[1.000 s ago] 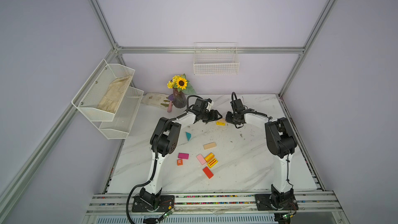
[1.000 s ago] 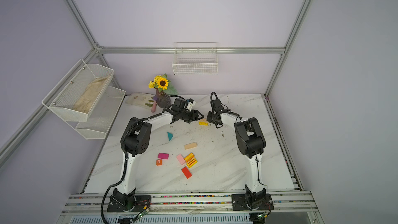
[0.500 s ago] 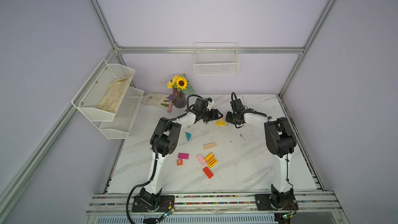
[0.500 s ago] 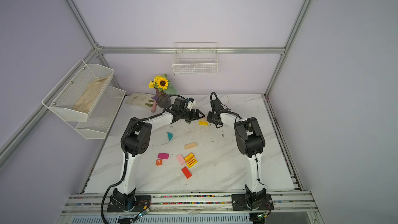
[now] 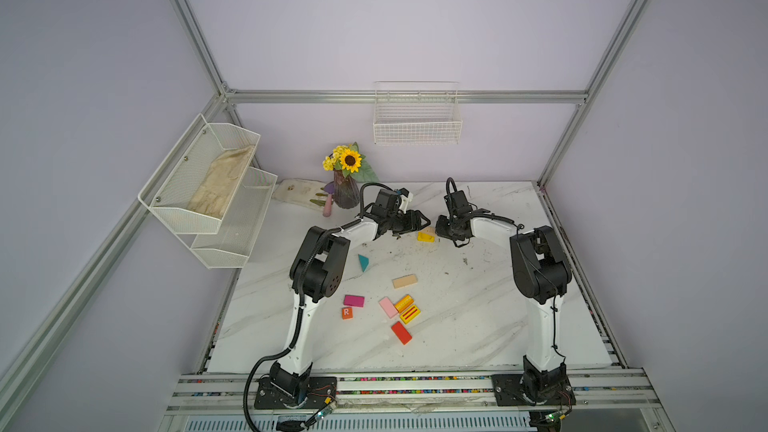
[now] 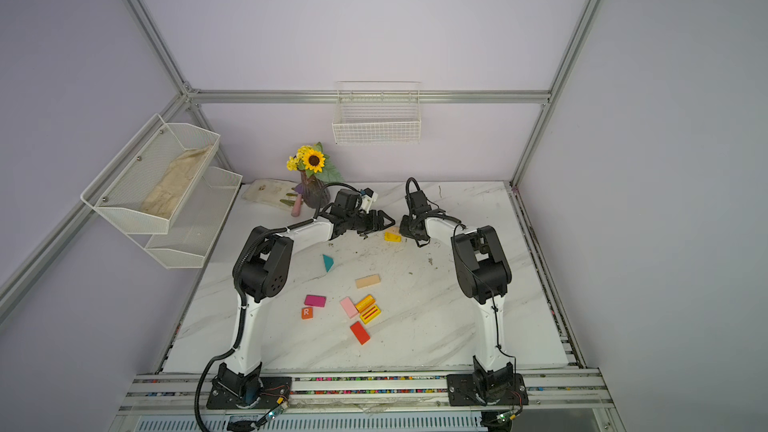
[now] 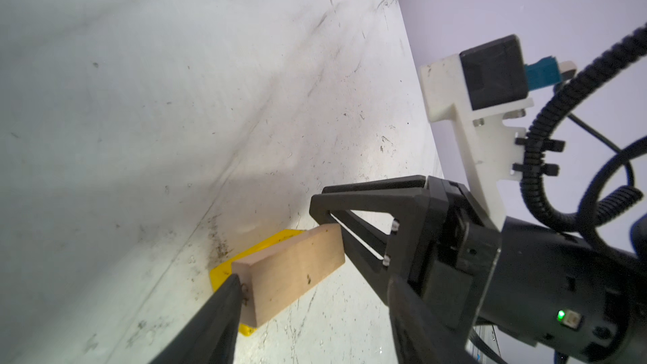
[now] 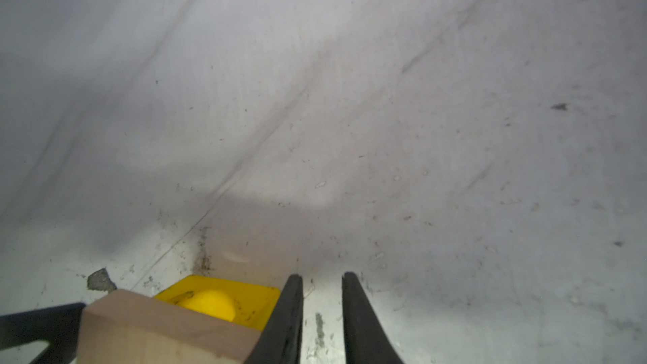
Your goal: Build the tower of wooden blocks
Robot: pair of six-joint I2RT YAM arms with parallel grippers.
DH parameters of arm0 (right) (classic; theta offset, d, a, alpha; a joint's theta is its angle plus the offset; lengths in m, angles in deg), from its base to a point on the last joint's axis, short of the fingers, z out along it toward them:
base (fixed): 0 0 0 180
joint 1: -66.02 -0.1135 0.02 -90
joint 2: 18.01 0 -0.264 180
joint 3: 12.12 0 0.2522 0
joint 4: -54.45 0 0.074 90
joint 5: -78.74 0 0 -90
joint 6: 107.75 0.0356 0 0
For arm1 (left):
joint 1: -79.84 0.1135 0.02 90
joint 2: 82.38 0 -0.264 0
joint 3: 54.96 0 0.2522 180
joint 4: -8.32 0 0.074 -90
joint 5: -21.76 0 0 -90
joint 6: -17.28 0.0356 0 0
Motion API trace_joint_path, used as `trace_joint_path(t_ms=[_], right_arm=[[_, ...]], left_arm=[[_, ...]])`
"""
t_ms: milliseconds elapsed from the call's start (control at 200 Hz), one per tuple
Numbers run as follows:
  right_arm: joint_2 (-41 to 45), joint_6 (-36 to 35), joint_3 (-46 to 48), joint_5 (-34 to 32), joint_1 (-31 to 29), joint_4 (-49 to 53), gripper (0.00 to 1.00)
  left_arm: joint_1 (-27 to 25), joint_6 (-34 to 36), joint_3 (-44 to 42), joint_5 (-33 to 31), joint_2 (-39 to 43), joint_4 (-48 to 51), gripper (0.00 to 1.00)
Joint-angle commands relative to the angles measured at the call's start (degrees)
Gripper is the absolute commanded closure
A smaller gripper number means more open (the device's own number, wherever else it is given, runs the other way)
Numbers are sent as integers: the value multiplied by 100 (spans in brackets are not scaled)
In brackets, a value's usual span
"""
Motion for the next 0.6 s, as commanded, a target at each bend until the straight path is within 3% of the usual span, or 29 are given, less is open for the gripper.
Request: trace_joint_path(t_ms=[0, 325, 595], right_arm=[[-94, 33, -218, 87, -76, 71, 76], [-145, 23, -323, 76, -76, 159, 74], [-114, 24, -268, 57, -80, 164, 74]], left_arm=[[-98, -87, -286, 144, 455, -351, 35], [-98, -161, -826, 36, 838, -677, 35], [-90, -156, -641, 63, 678, -555, 36]])
